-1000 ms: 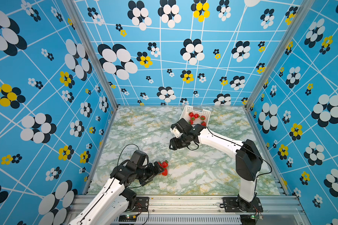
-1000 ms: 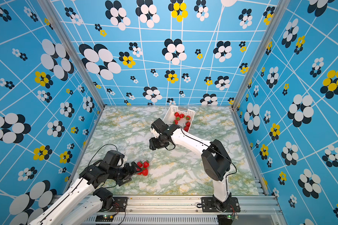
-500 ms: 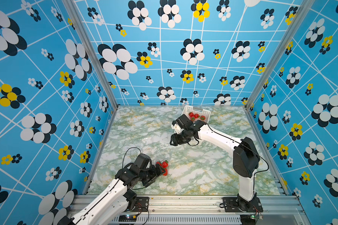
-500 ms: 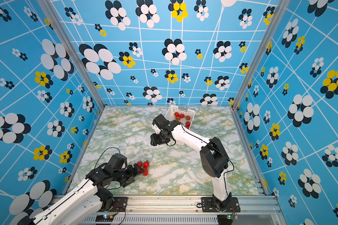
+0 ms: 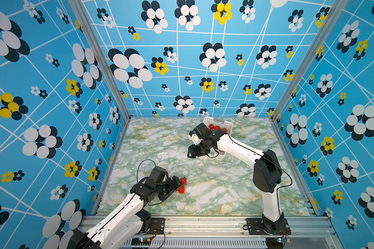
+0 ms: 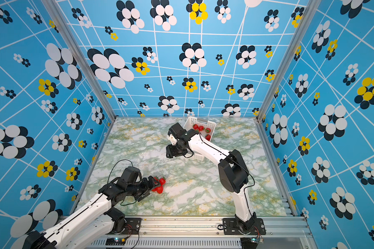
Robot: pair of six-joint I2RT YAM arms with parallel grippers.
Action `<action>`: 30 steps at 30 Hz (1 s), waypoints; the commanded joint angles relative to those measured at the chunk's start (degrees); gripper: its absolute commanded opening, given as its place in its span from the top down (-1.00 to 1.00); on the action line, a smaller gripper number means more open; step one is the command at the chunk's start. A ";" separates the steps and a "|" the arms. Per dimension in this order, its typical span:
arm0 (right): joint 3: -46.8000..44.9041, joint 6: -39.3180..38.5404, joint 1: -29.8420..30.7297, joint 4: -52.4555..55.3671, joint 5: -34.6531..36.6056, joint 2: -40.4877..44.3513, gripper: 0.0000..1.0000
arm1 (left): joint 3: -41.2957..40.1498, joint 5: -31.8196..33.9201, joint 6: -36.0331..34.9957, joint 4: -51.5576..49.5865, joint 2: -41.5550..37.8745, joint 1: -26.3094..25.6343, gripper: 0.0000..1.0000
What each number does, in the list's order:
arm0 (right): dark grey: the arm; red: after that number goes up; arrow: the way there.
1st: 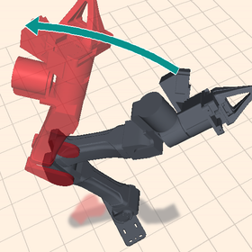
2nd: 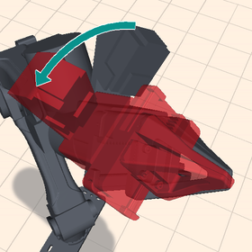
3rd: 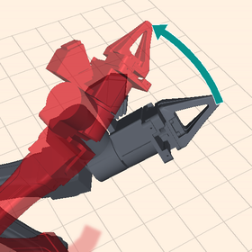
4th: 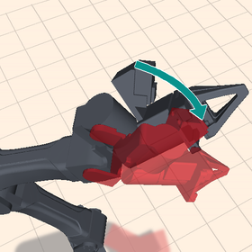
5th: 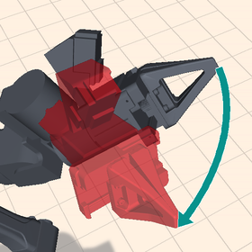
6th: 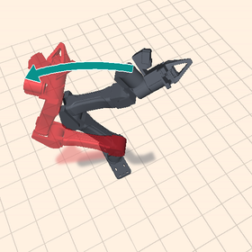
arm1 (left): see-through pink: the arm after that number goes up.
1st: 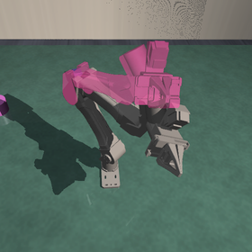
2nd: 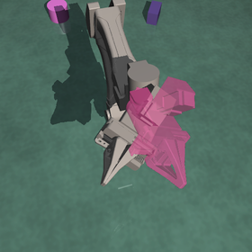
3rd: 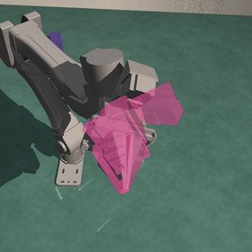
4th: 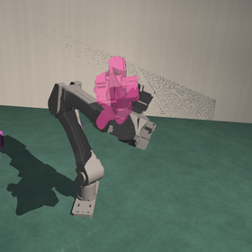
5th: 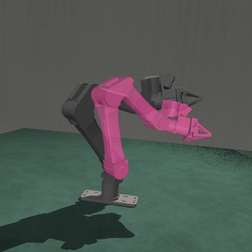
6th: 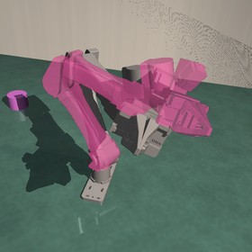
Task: Pack strawberries into containers
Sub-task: Close the packing box at the center of the board.
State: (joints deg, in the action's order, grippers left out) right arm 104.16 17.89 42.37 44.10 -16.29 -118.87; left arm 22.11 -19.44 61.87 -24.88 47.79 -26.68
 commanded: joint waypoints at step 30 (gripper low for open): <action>8.84 -7.66 -3.16 10.16 -4.78 -14.09 -0.19 | 5.79 -3.57 -9.66 4.84 11.34 7.79 -0.80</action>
State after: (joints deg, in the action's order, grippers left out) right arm 113.95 9.85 40.14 53.58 -21.15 -131.70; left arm 26.24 -22.26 53.89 -20.51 58.74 -19.59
